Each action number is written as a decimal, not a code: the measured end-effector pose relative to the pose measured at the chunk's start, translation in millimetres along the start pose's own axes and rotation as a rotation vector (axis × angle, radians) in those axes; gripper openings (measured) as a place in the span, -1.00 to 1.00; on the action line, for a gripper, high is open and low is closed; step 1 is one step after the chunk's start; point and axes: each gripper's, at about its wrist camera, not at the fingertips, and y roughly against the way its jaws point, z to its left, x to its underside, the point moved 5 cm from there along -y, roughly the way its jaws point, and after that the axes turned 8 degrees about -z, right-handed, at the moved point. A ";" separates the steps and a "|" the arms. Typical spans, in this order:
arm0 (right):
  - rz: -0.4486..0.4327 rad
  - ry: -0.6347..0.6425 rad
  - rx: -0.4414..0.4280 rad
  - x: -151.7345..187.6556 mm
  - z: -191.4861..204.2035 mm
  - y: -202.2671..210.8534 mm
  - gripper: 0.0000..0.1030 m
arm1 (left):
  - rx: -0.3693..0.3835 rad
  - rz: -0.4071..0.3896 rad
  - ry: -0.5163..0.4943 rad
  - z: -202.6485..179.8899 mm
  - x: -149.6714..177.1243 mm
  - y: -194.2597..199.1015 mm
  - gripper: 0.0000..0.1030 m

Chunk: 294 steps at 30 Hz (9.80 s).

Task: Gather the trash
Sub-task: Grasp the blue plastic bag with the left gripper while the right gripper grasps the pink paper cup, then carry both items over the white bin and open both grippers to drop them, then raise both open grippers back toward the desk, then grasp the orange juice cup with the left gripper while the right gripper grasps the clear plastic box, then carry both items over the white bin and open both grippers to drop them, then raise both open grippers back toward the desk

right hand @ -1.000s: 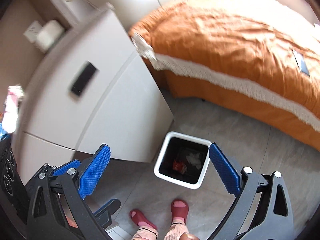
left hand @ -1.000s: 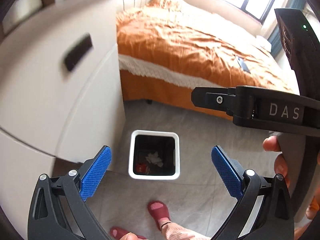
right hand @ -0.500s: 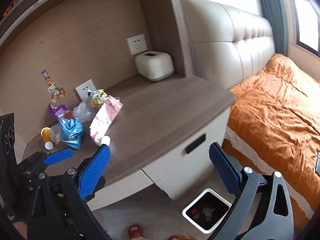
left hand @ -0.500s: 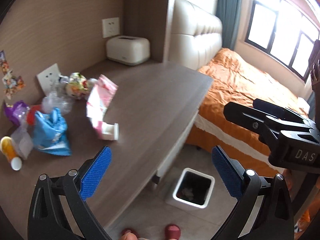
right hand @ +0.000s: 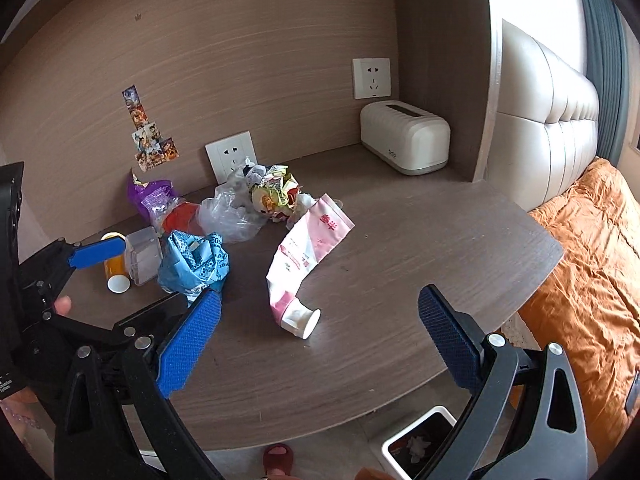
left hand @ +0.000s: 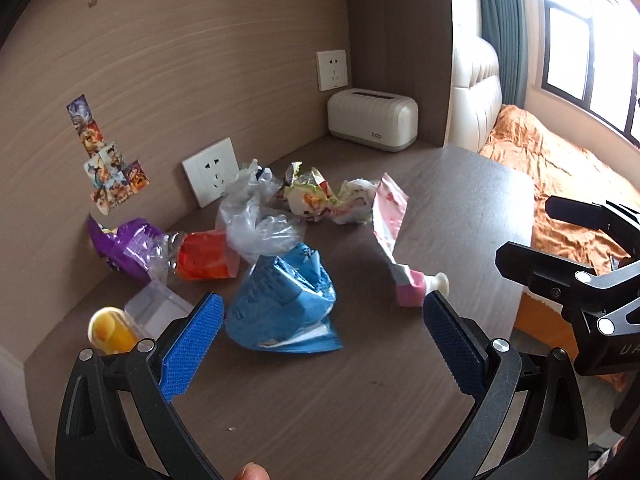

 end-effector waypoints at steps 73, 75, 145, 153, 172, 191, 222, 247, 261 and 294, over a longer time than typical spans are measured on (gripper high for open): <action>0.358 -0.623 0.329 334.2 -287.0 -33.9 0.29 | 0.762 0.303 -0.494 -393.7 239.9 -175.5 0.63; 0.354 -0.616 0.379 355.2 -293.6 -43.8 0.91 | 0.778 0.330 -0.460 -396.1 250.8 -188.6 0.91; 0.124 0.246 -0.240 11.0 153.4 -90.1 0.91 | -0.338 0.046 0.423 180.6 54.1 23.2 0.91; 0.153 0.295 -0.242 22.9 196.5 -139.0 0.91 | -0.375 0.128 0.424 208.4 70.9 -3.5 0.90; 0.268 0.335 -0.328 43.3 229.2 -189.9 0.22 | -0.297 0.252 0.442 247.3 95.9 -43.2 0.78; 0.144 0.342 -0.263 20.0 192.7 -114.7 0.17 | -0.265 0.182 0.291 205.8 87.8 1.9 -0.11; 0.152 -0.284 0.340 102.4 -158.3 95.6 0.17 | 0.513 0.163 -0.318 -269.0 35.2 -24.3 -0.11; 0.407 -0.500 0.382 338.6 -270.4 -34.5 0.17 | 0.661 0.415 -0.423 -385.4 233.8 -211.0 -0.10; 0.505 -0.606 0.416 430.2 -308.2 -73.5 0.91 | 0.717 0.569 -0.415 -422.8 325.1 -261.1 0.91; 0.008 -0.426 0.412 136.4 -219.4 109.6 0.91 | 0.625 0.247 -0.152 -326.1 60.4 -27.3 0.91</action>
